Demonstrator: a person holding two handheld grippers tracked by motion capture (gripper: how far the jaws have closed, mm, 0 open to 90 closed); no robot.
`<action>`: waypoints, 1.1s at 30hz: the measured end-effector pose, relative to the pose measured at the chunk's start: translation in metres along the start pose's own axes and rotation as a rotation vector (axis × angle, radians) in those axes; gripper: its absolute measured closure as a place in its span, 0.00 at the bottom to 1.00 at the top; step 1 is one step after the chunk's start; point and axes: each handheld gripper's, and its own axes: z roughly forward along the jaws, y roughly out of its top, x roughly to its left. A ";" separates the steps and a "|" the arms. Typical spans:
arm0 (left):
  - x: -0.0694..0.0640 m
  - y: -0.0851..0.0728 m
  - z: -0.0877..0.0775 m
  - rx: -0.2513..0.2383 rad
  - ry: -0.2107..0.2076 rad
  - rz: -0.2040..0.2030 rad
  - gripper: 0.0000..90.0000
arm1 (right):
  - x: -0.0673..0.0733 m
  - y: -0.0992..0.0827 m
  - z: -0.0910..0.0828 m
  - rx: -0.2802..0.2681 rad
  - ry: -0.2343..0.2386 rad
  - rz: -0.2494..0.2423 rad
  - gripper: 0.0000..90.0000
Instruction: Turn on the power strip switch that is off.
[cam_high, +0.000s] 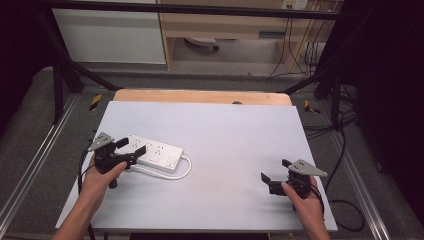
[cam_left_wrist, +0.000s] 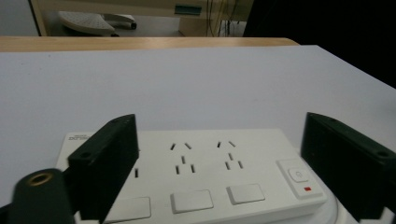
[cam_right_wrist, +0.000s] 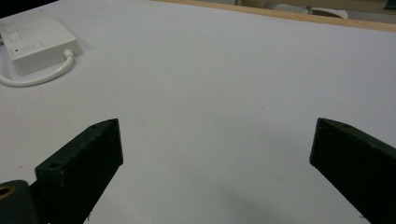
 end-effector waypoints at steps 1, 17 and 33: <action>-0.001 0.000 0.000 -0.001 -0.002 -0.001 0.10 | 0.000 0.000 0.000 0.000 0.001 -0.001 0.03; -0.008 0.005 -0.009 -0.017 -0.013 0.008 0.08 | 0.000 0.000 0.000 -0.003 0.001 -0.001 0.03; -0.011 0.007 -0.024 -0.023 -0.018 0.021 0.08 | 0.000 0.000 0.000 -0.005 0.001 -0.001 0.03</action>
